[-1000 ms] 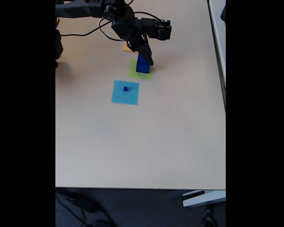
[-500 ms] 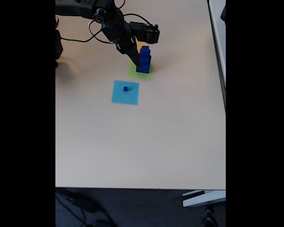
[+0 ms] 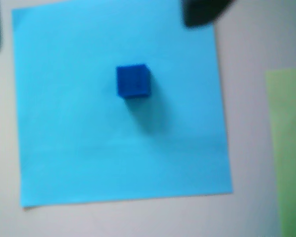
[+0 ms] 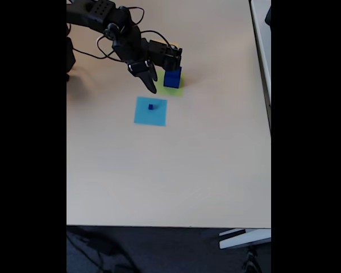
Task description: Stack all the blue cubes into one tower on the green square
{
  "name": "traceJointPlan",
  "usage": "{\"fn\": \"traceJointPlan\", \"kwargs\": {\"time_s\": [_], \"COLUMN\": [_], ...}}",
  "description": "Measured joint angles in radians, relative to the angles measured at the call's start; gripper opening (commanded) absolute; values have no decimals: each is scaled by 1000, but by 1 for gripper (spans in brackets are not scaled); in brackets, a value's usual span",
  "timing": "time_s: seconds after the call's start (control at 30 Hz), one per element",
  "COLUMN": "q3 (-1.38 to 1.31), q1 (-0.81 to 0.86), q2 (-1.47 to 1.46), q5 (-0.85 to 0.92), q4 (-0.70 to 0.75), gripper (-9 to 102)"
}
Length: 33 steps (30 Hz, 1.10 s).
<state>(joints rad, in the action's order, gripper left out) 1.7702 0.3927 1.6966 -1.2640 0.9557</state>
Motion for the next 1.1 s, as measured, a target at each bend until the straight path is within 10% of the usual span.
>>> {"fn": "traceJointPlan", "kwargs": {"time_s": [1.1], "q3": [446], "q1": [-9], "q2": [6], "q5": [-48], "q4": [-512], "gripper": [18]}}
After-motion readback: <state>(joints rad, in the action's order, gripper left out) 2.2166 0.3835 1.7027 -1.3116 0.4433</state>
